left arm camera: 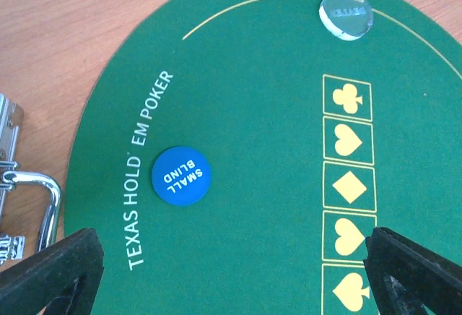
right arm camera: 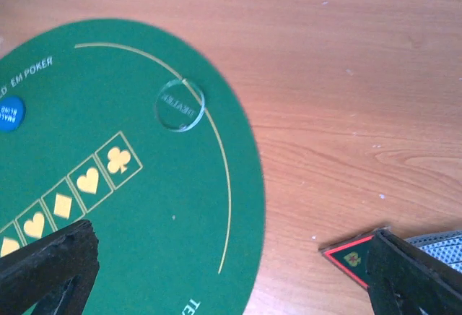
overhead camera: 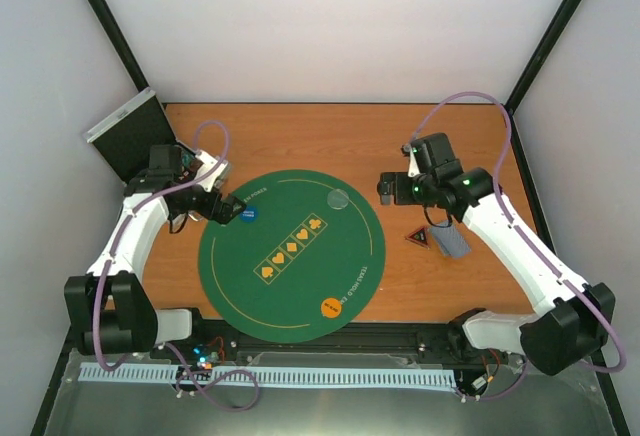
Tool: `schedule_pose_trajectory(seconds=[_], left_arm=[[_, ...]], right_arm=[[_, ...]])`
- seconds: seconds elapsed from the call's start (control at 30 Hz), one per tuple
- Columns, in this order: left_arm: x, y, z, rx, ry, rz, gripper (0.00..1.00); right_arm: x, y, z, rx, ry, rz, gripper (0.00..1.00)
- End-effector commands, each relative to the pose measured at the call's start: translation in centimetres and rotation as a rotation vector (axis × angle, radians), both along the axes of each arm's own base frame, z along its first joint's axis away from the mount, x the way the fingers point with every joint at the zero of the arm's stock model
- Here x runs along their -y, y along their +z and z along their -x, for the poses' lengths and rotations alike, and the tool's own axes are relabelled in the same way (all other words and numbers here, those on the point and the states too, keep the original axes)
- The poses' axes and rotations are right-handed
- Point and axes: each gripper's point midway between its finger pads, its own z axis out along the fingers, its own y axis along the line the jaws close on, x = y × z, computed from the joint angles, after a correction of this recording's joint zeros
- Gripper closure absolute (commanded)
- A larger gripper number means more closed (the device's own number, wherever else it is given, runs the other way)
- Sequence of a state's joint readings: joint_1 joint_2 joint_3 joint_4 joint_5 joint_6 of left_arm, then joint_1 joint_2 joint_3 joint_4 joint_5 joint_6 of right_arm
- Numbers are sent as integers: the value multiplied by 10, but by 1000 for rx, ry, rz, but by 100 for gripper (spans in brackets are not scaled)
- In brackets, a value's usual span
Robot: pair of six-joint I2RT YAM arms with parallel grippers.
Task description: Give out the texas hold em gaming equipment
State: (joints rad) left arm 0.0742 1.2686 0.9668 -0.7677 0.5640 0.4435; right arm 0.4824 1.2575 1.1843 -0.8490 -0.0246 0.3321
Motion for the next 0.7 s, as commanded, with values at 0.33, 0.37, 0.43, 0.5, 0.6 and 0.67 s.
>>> schedule_pose_trajectory(seconds=[0.33, 0.37, 0.43, 0.5, 0.6, 0.67], left_arm=[[-45, 15, 8, -117, 150, -231, 0], [-52, 11, 9, -126, 180, -260, 0], [-60, 5, 15, -157, 214, -285, 0], [-61, 1, 21, -194, 229, -274, 0], [-67, 0, 25, -211, 265, -294, 0], [-74, 1, 24, -211, 292, -311, 0]], right_arm=[[-2, -4, -12, 10, 70, -257, 0], [-2, -4, -12, 15, 69, -261, 0], [-1, -3, -10, 36, 73, -266, 0], [0, -4, -7, 60, 78, -269, 0], [2, -10, -3, 70, 83, -264, 0], [1, -15, -1, 63, 98, -264, 0]])
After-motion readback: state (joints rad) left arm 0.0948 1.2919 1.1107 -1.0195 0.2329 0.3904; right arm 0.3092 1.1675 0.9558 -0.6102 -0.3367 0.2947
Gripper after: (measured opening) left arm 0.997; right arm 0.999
